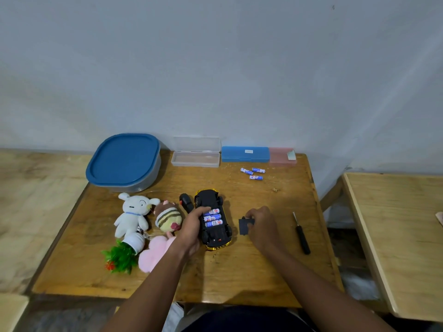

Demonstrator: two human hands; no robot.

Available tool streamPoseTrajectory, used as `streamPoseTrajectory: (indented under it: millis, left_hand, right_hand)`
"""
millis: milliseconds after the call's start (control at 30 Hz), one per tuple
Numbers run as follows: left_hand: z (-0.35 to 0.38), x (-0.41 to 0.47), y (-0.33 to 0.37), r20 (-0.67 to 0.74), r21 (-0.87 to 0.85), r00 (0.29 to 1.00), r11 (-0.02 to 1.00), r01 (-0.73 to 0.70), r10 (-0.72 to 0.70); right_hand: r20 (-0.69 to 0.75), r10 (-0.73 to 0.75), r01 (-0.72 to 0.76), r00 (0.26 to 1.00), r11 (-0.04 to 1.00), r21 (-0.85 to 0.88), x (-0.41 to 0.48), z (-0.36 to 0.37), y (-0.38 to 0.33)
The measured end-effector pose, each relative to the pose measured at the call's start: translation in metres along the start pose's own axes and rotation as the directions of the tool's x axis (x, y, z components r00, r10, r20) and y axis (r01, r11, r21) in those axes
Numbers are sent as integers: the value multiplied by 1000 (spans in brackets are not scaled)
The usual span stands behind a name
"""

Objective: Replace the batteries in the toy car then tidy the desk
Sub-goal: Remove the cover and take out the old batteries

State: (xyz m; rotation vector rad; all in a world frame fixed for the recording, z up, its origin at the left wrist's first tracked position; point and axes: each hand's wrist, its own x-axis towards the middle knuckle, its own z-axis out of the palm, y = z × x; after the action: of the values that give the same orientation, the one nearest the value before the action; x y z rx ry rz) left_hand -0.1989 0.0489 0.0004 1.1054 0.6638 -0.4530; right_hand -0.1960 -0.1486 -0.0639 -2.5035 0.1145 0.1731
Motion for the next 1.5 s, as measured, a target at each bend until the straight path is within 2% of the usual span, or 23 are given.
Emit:
streamPoseTrajectory:
  millis: [100,200,267,367,467,600,767,900,1200,1500]
  left_hand:
    - [-1,-1,-3,4,-23,1000,1000,-15,15]
    - [1,-1,-5,10,-42,999,998,-35,36]
    - [5,-2,-7,21,-45,998,998,-51,52]
    - [13,-5,-7,37,-52,997,996,-69,71]
    - [25,-7,-6,41,-39,996,996,-81,83]
    - [35,-6,-6,39,3,989,990,-140,140]
    - [52,-6,0,78,40,958,960,-279,275]
    - [59,-7,6,121,51,939,942,-331,323]
    - [65,-6,13,156,79,926,930,-359,344]
    - [71,-1,16,125,34,952,957,-287,281]
  right_hand:
    - [-127,-13,22,992,997,77,-11,-3,-13]
    - [-252,-9,80,968,959,271,-20,-11,-39]
    - [-284,7,105,959,921,376,-24,-19,-56]
    - [-225,24,84,974,885,458,-25,-29,-71]
    - [-176,50,38,983,885,464,-24,-35,-75]
    - [-198,87,4,976,908,419,-24,-42,-77]
    - [-285,128,17,950,890,456,-20,-54,-83]
    - [-247,152,-6,957,862,507,-14,-62,-84]
    - [-146,146,-41,978,828,559,-4,-74,-79]
    - [-90,140,-56,986,790,610,6,-84,-75]
